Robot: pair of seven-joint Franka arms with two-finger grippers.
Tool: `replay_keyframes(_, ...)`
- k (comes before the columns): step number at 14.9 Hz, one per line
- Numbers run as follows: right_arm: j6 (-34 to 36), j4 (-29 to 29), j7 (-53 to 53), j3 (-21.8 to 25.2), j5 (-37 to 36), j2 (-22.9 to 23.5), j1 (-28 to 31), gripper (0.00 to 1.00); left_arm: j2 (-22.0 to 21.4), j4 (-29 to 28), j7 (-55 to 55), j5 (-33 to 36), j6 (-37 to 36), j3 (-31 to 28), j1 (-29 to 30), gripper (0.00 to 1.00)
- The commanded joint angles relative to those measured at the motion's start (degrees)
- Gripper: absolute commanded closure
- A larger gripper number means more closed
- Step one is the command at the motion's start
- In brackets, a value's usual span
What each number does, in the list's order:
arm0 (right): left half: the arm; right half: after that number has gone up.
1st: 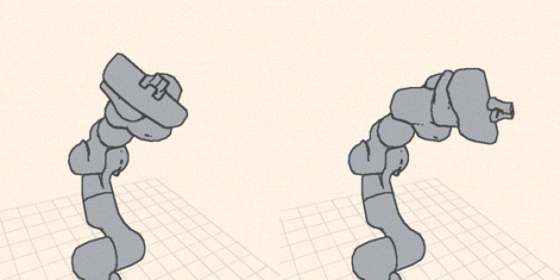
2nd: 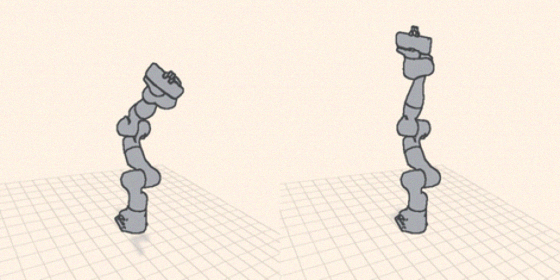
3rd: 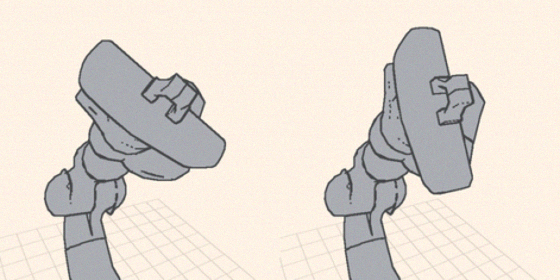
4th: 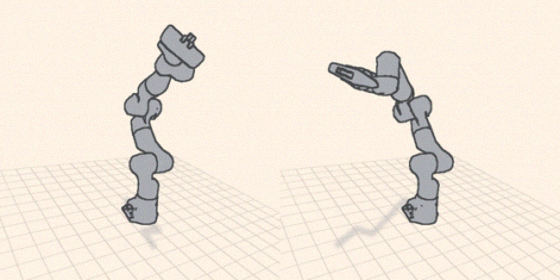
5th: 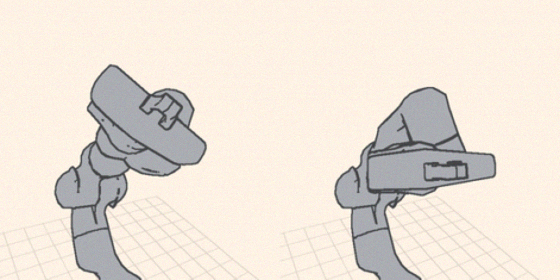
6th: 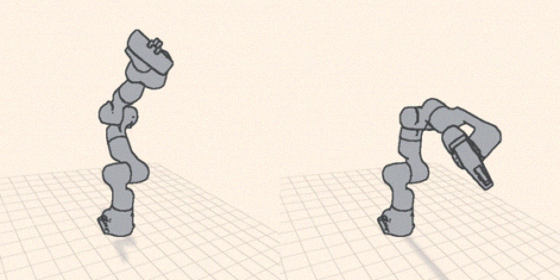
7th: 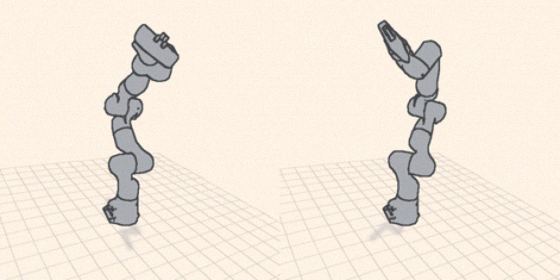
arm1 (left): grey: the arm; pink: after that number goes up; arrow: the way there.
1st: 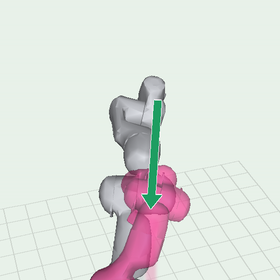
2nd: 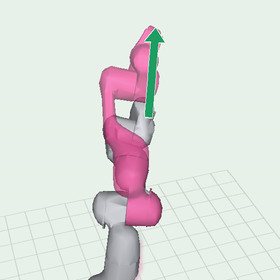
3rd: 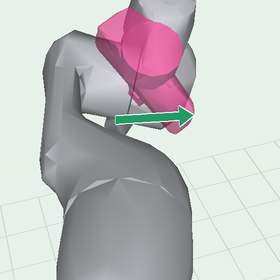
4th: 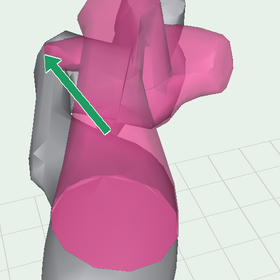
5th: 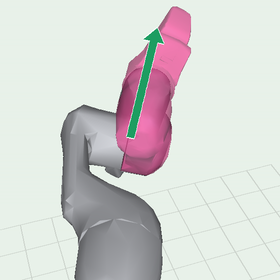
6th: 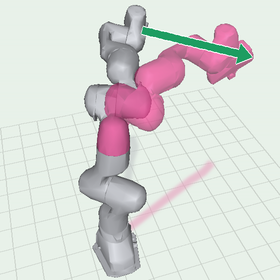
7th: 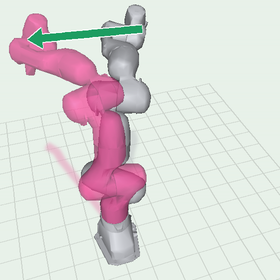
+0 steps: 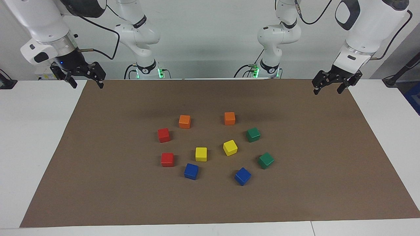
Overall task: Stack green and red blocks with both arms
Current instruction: 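Reach the left gripper toward the green block nearer the robot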
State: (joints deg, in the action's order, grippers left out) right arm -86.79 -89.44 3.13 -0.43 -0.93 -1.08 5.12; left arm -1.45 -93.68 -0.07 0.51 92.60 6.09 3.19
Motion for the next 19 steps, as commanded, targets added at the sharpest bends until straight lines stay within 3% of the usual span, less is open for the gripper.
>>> replay_keyframes(1,-1.46,-1.70,-0.14,-0.28,0.66,-1.29,0.59,0.00,-0.57,-0.01,-0.63,0.63,0.39,-0.02,-0.21,0.00)
replay_keyframes(19,-1.37,-1.79,-0.14,-0.28,0.66,-1.38,0.68,0.00,-1.28,-1.85,0.16,0.37,2.93,-0.11,-0.03,0.00)
